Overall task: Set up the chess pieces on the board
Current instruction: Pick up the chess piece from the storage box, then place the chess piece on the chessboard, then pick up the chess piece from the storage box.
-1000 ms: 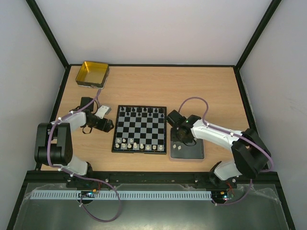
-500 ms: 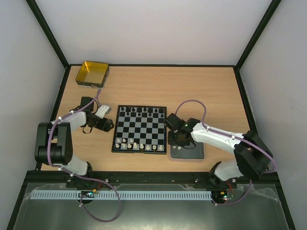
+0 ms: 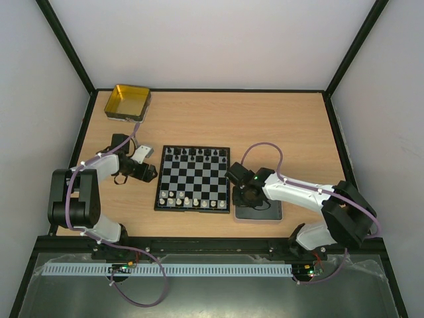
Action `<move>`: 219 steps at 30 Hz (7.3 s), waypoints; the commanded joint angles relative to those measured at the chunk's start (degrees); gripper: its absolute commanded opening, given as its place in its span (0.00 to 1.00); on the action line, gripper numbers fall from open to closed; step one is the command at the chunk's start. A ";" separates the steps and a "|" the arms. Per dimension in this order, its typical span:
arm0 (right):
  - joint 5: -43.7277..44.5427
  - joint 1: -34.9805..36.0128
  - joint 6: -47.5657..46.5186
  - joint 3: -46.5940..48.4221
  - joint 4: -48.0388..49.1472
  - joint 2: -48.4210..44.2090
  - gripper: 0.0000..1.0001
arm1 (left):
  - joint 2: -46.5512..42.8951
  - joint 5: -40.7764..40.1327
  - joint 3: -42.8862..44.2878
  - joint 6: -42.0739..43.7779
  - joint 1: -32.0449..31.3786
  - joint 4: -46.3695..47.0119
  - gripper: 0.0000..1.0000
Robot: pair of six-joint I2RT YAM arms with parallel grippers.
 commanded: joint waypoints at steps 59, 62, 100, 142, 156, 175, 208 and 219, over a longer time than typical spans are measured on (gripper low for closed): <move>4.12 10.74 -6.53 42.37 -10.67 26.73 0.02 | 0.94 1.33 0.71 0.41 -0.07 -1.81 0.84; 3.79 11.78 -6.62 43.99 -10.55 28.92 0.02 | 0.77 1.36 0.61 0.41 -0.07 -1.72 0.84; 0.78 13.40 -7.57 46.50 -8.63 36.95 0.02 | 0.40 1.91 0.50 0.66 0.36 -1.94 0.84; 2.72 14.40 -7.78 48.12 -11.38 37.52 0.03 | -0.05 1.87 0.35 0.67 0.41 -1.81 0.84; 2.83 14.64 -7.67 47.87 -11.29 38.69 0.03 | -0.11 2.01 0.38 0.67 0.55 -1.81 0.84; 2.80 14.71 -7.47 48.10 -11.56 38.34 0.14 | -0.09 2.16 0.36 0.78 0.63 -1.89 0.84; 10.95 2.64 -1.95 31.62 -9.68 17.31 0.18 | 0.23 2.17 0.47 0.76 0.63 -1.93 0.84; 4.41 -6.57 3.43 8.69 -5.79 0.82 0.19 | 1.05 2.00 0.84 0.50 0.50 -1.90 0.84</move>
